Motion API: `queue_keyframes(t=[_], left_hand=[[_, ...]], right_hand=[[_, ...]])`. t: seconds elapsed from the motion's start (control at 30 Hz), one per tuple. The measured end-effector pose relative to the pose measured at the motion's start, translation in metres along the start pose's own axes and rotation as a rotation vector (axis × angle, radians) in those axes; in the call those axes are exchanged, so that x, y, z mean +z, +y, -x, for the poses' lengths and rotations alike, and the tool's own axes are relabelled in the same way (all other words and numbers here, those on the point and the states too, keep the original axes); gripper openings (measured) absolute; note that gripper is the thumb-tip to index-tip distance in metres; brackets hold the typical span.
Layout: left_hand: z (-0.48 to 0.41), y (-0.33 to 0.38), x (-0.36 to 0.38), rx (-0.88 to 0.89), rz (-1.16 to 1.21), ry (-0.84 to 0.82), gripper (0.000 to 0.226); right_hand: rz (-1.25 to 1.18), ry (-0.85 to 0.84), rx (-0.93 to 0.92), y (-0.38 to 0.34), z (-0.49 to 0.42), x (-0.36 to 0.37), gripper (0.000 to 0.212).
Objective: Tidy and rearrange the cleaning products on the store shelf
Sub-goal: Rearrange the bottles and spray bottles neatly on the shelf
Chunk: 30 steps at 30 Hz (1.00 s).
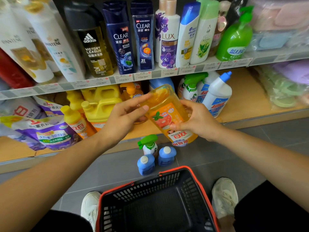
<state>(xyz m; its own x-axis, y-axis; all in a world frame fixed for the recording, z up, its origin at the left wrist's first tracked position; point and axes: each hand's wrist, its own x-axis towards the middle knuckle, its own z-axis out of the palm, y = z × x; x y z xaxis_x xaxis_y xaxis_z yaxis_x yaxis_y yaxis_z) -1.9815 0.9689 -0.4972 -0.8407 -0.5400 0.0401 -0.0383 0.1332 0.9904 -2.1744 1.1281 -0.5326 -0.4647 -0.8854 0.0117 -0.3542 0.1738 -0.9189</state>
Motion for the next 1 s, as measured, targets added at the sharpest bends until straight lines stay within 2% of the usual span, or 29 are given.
queue_keyframes(t=[0.17, 0.33, 0.4, 0.6, 0.73, 0.83, 0.93, 1.0], left_hand=[[0.002, -0.004, 0.003, 0.201, -0.103, 0.108, 0.029], [0.004, -0.011, 0.003, 0.191, -0.071, 0.3, 0.023], [0.006, -0.017, 0.002, 0.12, -0.067, 0.24, 0.024], [0.008, -0.051, 0.016, -0.26, -0.2, -0.104, 0.064], [0.02, -0.066, 0.032, -0.32, -0.099, -0.254, 0.057], [0.025, -0.069, 0.042, -0.355, 0.067, -0.225, 0.045], [0.027, -0.074, 0.04, -0.37, 0.136, -0.156, 0.045], [0.03, -0.076, 0.033, -0.359, 0.167, -0.112, 0.042]], right_hand=[[-0.163, -0.008, 0.033, 0.001, -0.001, 0.0, 0.067], [-0.256, -0.012, 0.073, 0.003, -0.001, 0.001, 0.066], [-0.286, -0.003, 0.074, 0.002, -0.001, 0.0, 0.066], [-0.466, 0.055, 0.118, -0.009, -0.002, 0.001, 0.067], [-0.597, 0.073, 0.157, -0.021, -0.001, 0.003, 0.064], [-0.658, 0.08, 0.188, -0.023, -0.002, 0.003, 0.055], [-0.719, 0.067, 0.203, -0.018, -0.002, 0.002, 0.04], [-0.756, 0.076, 0.246, -0.012, -0.002, 0.0, 0.039]])
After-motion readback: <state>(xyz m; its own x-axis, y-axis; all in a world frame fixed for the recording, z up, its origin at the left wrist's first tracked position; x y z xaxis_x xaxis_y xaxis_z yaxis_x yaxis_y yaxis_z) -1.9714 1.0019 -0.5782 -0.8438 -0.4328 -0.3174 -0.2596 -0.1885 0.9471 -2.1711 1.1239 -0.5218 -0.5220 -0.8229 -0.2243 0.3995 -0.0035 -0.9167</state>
